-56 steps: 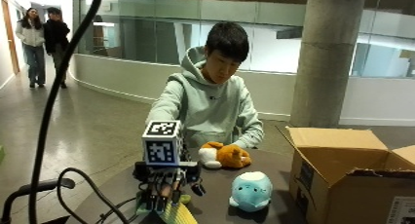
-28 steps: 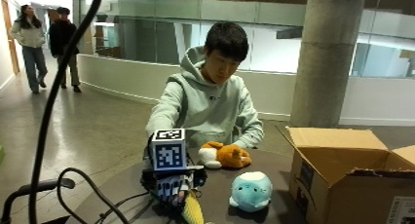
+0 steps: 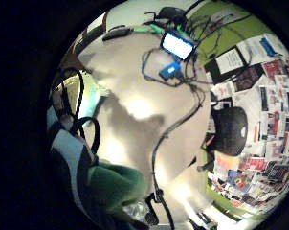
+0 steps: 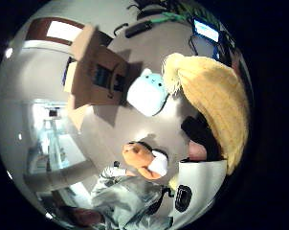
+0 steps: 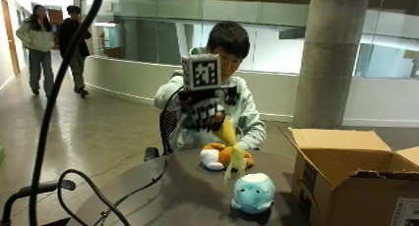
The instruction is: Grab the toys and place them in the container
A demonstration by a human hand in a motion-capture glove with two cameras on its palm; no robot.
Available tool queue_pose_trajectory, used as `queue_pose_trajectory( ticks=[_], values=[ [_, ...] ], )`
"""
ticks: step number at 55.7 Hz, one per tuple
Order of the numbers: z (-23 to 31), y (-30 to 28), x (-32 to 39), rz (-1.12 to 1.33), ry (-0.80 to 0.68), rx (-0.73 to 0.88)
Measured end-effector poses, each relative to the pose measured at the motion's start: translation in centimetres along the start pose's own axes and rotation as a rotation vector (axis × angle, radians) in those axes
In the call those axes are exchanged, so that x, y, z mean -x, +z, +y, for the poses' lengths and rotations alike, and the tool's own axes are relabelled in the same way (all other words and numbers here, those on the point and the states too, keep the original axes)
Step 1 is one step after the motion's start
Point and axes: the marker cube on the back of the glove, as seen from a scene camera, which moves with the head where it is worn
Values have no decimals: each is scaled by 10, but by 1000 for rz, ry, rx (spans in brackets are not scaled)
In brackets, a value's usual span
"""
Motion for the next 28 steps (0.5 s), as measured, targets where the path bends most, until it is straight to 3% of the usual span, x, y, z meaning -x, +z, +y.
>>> queue_pose_trajectory(
  ticks=[12,19,28],
  values=[
    [27,-81,110,-70,-88,-232],
    [-2,-104,175,-103,-201,-383],
    [-47,-101,255,-80,-275,-442]
  ],
)
